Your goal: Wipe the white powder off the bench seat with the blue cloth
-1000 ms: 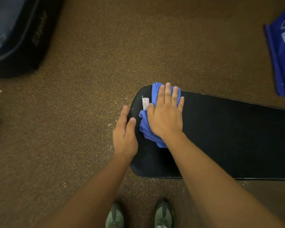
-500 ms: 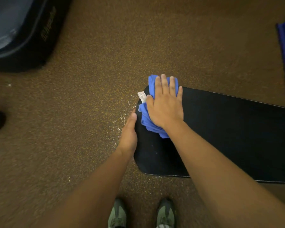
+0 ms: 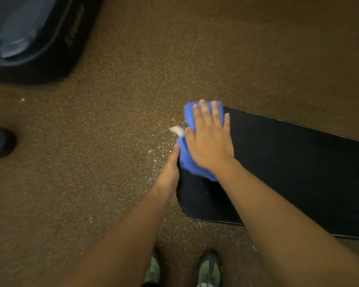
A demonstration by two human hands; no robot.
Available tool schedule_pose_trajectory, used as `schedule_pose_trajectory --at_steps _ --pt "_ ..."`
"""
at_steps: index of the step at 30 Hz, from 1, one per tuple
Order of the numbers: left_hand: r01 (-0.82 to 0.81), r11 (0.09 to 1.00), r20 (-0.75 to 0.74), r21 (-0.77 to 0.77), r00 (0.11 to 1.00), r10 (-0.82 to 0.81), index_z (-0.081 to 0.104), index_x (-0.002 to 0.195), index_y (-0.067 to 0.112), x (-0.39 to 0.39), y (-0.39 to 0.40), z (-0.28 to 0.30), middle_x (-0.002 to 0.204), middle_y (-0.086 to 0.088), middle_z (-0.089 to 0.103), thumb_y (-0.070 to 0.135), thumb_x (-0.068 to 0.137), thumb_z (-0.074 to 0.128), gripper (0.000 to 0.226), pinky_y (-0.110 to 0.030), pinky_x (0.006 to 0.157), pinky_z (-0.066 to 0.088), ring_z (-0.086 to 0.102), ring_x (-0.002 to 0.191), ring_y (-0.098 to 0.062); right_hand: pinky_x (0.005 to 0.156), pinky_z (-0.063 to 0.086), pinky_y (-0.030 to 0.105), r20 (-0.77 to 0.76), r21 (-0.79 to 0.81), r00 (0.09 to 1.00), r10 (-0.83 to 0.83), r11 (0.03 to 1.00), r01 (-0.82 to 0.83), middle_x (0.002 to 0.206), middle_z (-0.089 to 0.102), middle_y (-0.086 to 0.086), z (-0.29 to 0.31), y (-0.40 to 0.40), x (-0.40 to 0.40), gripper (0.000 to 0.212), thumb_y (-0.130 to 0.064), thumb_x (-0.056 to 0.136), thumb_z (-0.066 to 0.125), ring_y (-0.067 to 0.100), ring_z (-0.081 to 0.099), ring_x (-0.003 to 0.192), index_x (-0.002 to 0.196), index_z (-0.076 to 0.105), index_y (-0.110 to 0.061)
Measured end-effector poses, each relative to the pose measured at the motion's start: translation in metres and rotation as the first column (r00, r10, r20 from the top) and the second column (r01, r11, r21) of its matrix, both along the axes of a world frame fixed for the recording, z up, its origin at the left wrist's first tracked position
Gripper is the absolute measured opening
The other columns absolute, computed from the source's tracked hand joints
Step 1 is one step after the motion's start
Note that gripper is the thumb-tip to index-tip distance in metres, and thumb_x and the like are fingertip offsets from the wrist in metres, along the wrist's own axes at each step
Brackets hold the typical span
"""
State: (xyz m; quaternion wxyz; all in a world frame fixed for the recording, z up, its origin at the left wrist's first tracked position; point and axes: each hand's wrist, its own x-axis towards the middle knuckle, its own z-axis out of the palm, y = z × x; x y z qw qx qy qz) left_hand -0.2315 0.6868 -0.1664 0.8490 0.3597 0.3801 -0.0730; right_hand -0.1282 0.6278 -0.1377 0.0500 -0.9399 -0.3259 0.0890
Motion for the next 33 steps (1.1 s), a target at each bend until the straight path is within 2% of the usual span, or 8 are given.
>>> schedule_pose_trajectory --at_steps 5,12,18,20,23,26,30,33 --pt "-0.036 0.987 -0.023 -0.157 0.999 0.033 0.068 0.115 0.013 -0.004 -0.005 -0.005 0.113 -0.012 0.071 0.052 0.099 0.031 0.056 -0.031 0.086 0.053 0.07 0.099 -0.02 0.115 0.014 0.056 -0.065 -0.021 0.959 0.276 0.96 -0.278 0.162 0.016 -0.003 0.007 -0.085 -0.058 0.062 -0.042 0.095 0.03 0.02 0.006 0.15 0.153 0.024 -0.019" --pt "-0.049 0.987 -0.132 -0.15 0.991 0.029 0.068 0.121 0.016 -0.006 -0.002 -0.011 0.116 -0.014 0.07 0.058 0.092 0.043 0.057 -0.042 0.1 0.047 0.064 0.112 -0.028 0.118 0.001 0.057 -0.058 0.0 0.984 -0.171 0.985 0.171 0.164 0.002 0.003 0.004 -0.007 0.003 0.064 -0.04 0.098 0.024 0.027 -0.007 0.149 0.155 0.007 -0.015" --pt "-0.068 0.965 -0.088 -0.254 0.995 0.047 0.065 0.097 0.022 -0.014 0.006 -0.019 0.079 0.016 0.071 0.028 0.102 0.033 0.033 -0.014 0.059 0.053 0.066 0.06 0.005 0.116 0.009 0.058 -0.048 0.026 0.926 0.374 0.928 -0.373 0.161 0.021 -0.003 0.005 -0.064 -0.087 0.056 -0.041 0.096 0.033 0.022 0.008 0.149 0.149 0.033 -0.023" --pt "-0.062 0.964 -0.093 -0.26 0.995 0.039 0.078 0.081 0.017 -0.014 0.004 -0.017 0.079 0.002 0.076 0.032 0.102 0.031 0.054 -0.021 0.061 0.056 0.072 0.068 -0.009 0.114 0.012 0.061 -0.023 -0.001 0.909 0.416 0.909 -0.416 0.161 0.022 -0.004 0.003 -0.076 -0.067 0.058 -0.04 0.094 0.034 0.02 0.011 0.149 0.15 0.032 -0.025" --pt "-0.105 0.961 -0.111 -0.255 0.991 0.078 0.073 0.111 0.01 -0.009 0.0 -0.005 0.113 -0.014 0.071 0.043 0.099 0.038 0.049 -0.034 0.084 0.054 0.069 0.102 -0.025 0.112 0.014 0.066 -0.013 -0.035 0.985 0.17 0.985 -0.171 0.162 0.016 -0.003 0.004 -0.054 -0.025 0.061 -0.04 0.094 0.027 0.022 0.008 0.149 0.153 0.023 -0.023" --pt "-0.098 0.962 -0.135 -0.254 0.989 0.065 0.068 0.119 0.009 -0.01 0.0 -0.006 0.111 -0.017 0.071 0.044 0.098 0.04 0.049 -0.037 0.088 0.053 0.069 0.1 -0.028 0.114 0.004 0.065 -0.022 -0.015 1.0 -0.016 1.0 0.015 0.164 0.006 -0.002 0.0 -0.015 -0.009 0.061 -0.037 0.096 0.026 0.024 -0.003 0.149 0.154 0.013 -0.023" --pt "-0.29 0.874 -0.106 -0.39 0.957 0.27 0.053 0.123 0.001 -0.015 0.001 -0.008 0.097 -0.018 0.074 0.016 0.103 0.029 0.034 -0.02 0.07 0.053 0.07 0.069 -0.002 0.112 0.011 0.067 0.005 0.012 0.984 0.18 0.984 -0.18 0.161 0.019 0.002 0.001 -0.027 -0.071 0.058 -0.039 0.094 0.03 0.028 0.008 0.149 0.149 0.033 -0.021" --pt "-0.106 0.891 -0.043 -0.441 0.994 0.097 0.067 0.1 -0.016 -0.018 0.002 0.01 0.1 -0.03 0.07 0.012 0.086 0.053 0.034 -0.028 0.068 0.057 0.074 0.08 -0.024 0.112 0.015 0.065 -0.029 0.015 0.949 0.314 0.95 -0.313 0.162 0.017 -0.002 0.003 -0.079 -0.101 0.058 -0.04 0.094 0.035 0.023 0.009 0.149 0.15 0.031 -0.028"
